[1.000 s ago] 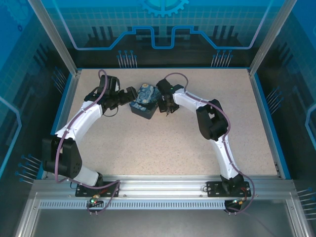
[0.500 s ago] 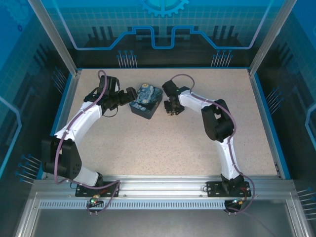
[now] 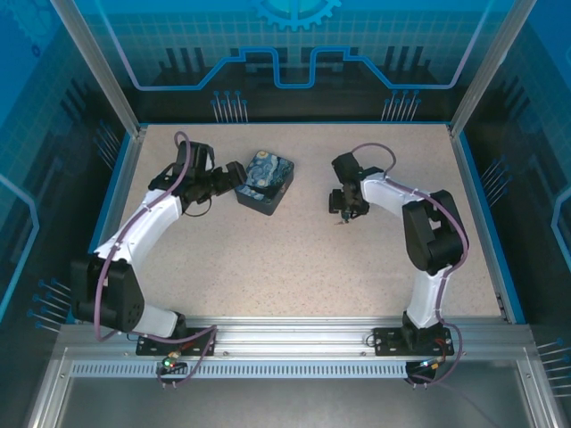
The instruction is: Unlock a padlock with a key
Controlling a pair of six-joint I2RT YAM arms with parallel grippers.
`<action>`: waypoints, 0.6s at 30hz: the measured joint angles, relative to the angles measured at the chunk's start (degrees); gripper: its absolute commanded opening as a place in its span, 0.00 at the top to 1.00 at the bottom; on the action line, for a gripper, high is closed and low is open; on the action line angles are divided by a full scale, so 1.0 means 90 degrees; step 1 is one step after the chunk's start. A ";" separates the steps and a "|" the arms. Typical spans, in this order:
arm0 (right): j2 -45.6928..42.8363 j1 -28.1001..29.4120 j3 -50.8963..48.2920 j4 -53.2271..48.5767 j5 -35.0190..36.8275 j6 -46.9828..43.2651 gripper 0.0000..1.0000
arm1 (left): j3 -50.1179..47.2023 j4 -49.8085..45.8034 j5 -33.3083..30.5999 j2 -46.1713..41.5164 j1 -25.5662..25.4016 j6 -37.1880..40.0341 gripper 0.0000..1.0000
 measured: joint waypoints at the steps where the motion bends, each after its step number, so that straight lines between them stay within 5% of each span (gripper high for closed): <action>1: -0.0080 -0.0041 -0.0107 0.0019 -0.0017 0.0029 0.09 | -0.0036 0.0000 0.0000 -0.0039 0.0000 0.0002 0.01; 3: -0.0287 -0.0104 -0.0274 0.0019 -0.0044 0.0049 0.00 | -0.0112 -0.0010 -0.0002 -0.0124 -0.0002 0.0005 0.01; 8: -0.1236 -0.0189 -0.0347 -0.0024 -0.0027 0.0097 0.00 | -0.0321 -0.0019 -0.0243 -0.0444 0.0000 0.0083 0.01; 18: -0.2982 -0.0733 -0.0811 0.0301 0.0629 0.0097 0.00 | -0.2261 0.1280 -0.2057 -0.1824 0.0000 0.1037 0.01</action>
